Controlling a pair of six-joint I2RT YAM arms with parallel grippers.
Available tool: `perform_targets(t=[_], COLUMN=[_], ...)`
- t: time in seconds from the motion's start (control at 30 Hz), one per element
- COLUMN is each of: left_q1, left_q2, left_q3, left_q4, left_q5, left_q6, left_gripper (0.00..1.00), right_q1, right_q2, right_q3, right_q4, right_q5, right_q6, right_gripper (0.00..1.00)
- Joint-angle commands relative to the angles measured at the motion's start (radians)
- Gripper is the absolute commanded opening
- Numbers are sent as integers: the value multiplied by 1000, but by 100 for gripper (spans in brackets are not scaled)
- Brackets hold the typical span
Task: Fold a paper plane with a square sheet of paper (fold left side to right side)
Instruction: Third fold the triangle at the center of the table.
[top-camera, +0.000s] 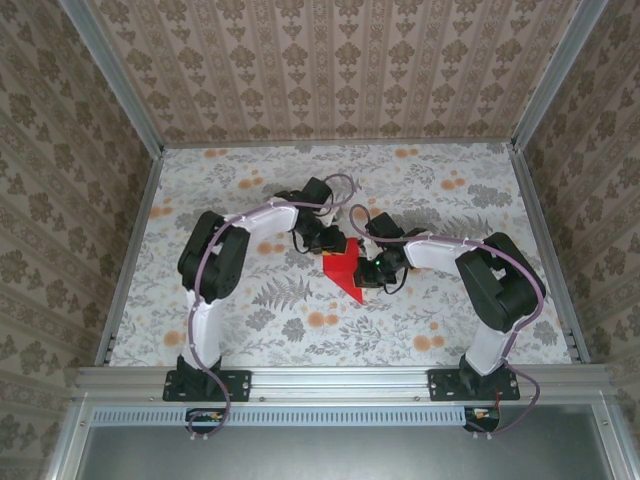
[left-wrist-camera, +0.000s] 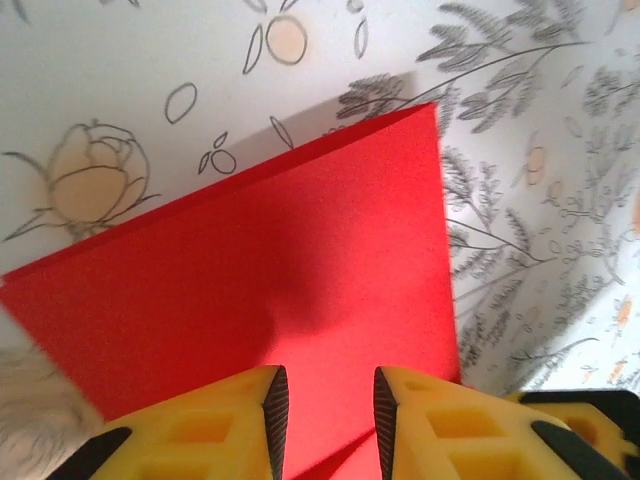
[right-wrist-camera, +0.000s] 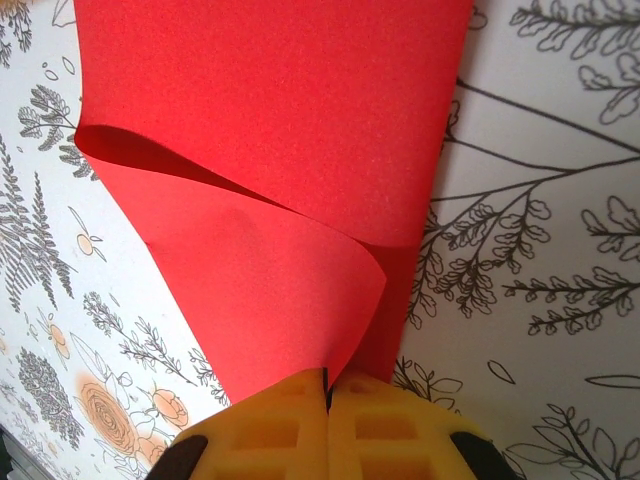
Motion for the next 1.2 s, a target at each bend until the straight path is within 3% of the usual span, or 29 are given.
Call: perform_targets(t=[0.0,0.33,0.57,1.17], left_q1=[3,-32,-88,-96], left_q2=[-123,-283,-252,-128], left_q3=[-23,-334,-333,-309], left_q4=[-32,152,179,174], left_q5=[-27,51,79,13], left_q6=[23,-69,-77,-68], left_gripper=[31,20,18,17], right_q1=[9,13,16,25], right_q2=[37,44,46,59], right_q3=[2,9,14,26], right_q4=[-50,-70,-81,-94], right_q5=[45,55,61,60], right_q6=[-19,-32,-33,-39], right_gripper=[0,0,0,0])
